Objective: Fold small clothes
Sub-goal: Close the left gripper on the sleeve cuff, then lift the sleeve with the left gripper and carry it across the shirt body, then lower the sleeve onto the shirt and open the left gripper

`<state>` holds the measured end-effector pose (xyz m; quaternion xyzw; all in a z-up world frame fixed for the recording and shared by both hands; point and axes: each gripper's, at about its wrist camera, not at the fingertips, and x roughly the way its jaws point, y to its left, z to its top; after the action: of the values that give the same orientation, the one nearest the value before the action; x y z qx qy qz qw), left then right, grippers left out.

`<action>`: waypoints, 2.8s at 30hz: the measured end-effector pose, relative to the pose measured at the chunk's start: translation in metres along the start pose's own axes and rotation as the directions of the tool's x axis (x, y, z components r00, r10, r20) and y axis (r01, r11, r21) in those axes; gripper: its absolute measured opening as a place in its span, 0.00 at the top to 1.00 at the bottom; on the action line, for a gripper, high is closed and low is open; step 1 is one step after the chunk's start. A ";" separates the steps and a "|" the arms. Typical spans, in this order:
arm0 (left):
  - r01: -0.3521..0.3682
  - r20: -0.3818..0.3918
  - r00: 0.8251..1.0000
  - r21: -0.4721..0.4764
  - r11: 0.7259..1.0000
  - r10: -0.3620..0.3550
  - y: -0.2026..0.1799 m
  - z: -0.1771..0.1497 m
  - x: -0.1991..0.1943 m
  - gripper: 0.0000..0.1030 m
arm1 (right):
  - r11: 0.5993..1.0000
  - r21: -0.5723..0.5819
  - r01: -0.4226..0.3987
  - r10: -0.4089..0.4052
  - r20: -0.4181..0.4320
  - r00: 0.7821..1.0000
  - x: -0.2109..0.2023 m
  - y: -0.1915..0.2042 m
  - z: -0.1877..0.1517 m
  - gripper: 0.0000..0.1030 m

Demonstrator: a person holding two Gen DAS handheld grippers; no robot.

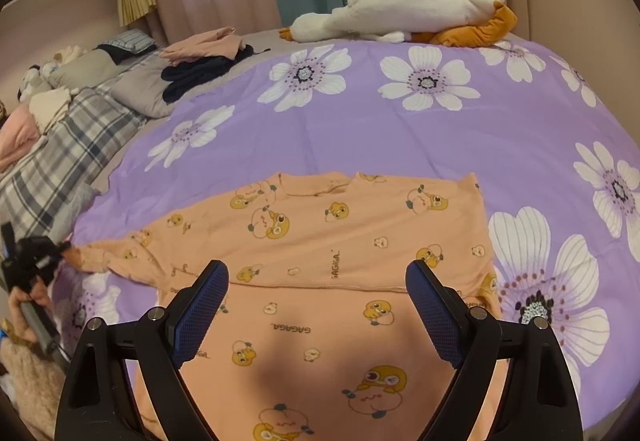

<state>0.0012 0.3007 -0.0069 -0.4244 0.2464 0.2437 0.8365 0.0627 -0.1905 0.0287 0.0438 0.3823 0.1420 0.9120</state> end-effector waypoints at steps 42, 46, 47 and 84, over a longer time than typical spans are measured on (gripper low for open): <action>0.344 -0.336 0.923 0.506 0.791 -0.187 -0.201 -0.160 -0.002 0.95 | 0.993 0.119 -0.012 0.010 0.017 1.000 -0.009 -0.044 -0.002 0.13; 0.344 -0.396 0.908 0.513 0.787 -0.139 -0.200 -0.192 0.017 0.94 | 0.991 0.133 -0.006 0.004 0.014 1.000 -0.009 -0.049 -0.002 0.13; 0.340 -0.408 0.905 0.517 0.786 -0.122 -0.199 -0.199 0.022 0.94 | 0.991 0.136 -0.005 0.004 0.012 1.000 -0.008 -0.051 -0.002 0.13; 0.163 -0.237 0.968 0.357 0.920 -0.080 -0.066 -0.127 0.003 0.29 | 0.998 -0.052 0.021 -0.028 -0.138 0.990 0.035 0.028 -0.004 0.13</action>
<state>0.0178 0.1615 -0.0354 -0.2961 0.3513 0.0917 0.8834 0.0767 -0.1537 0.0077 0.0060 0.4416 0.1433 0.8857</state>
